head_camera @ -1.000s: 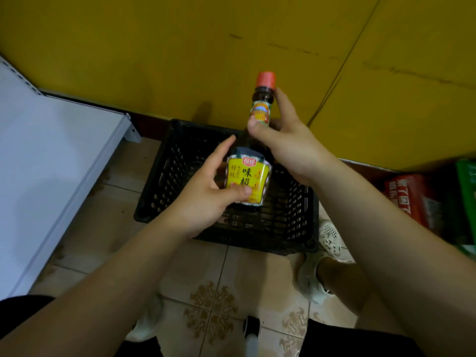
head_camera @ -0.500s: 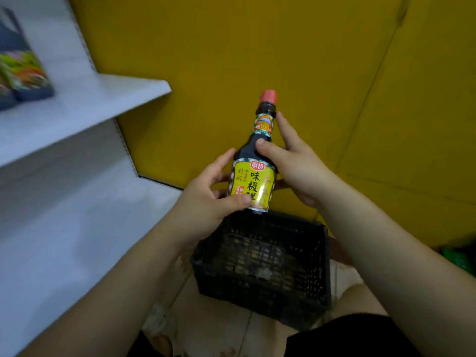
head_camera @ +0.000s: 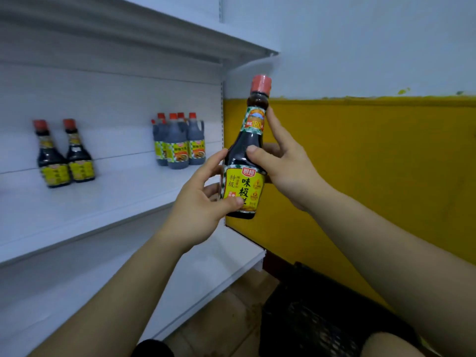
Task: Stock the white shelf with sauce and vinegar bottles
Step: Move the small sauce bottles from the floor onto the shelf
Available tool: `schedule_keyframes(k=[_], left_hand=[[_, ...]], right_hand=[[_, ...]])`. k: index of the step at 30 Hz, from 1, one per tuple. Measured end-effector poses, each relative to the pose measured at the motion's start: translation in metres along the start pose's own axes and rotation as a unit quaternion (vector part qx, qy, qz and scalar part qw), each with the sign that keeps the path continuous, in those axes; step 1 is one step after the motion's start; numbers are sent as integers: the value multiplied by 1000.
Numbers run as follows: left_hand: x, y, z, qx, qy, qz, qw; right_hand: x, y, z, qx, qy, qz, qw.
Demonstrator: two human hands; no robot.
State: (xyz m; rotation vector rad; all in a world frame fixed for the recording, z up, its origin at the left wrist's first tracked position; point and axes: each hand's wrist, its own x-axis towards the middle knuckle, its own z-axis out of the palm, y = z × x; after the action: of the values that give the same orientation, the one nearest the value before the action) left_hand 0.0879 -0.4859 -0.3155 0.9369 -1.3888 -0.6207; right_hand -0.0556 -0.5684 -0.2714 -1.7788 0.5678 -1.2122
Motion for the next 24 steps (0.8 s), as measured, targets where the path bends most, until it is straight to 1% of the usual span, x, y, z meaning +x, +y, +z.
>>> schedule_keyframes(k=[2, 5, 9, 12, 15, 18, 21, 24], left_hand=[[-7, 6, -10, 17, 32, 8, 999], [-19, 8, -24, 51, 73, 5, 996], [-36, 6, -46, 78, 130, -29, 988], [-43, 3, -67, 110, 178, -55, 976], [-43, -3, -92, 131, 207, -83, 966], [-35, -11, -119, 156, 227, -99, 956], [-23, -19, -148, 184, 249, -103, 945], [-11, -30, -181, 248, 257, -139, 924]], right_hand=[[3, -6, 13, -3, -34, 4, 999], [8, -9, 32, -29, -107, 22, 994], [17, 2, 63, -45, -194, 32, 980], [27, 9, 90, -31, -252, 46, 966], [43, 18, 117, 12, -274, 56, 960], [68, 28, 145, 29, -291, 47, 955], [96, 38, 180, 16, -307, 26, 951], [122, 49, 214, -2, -307, -3, 952]])
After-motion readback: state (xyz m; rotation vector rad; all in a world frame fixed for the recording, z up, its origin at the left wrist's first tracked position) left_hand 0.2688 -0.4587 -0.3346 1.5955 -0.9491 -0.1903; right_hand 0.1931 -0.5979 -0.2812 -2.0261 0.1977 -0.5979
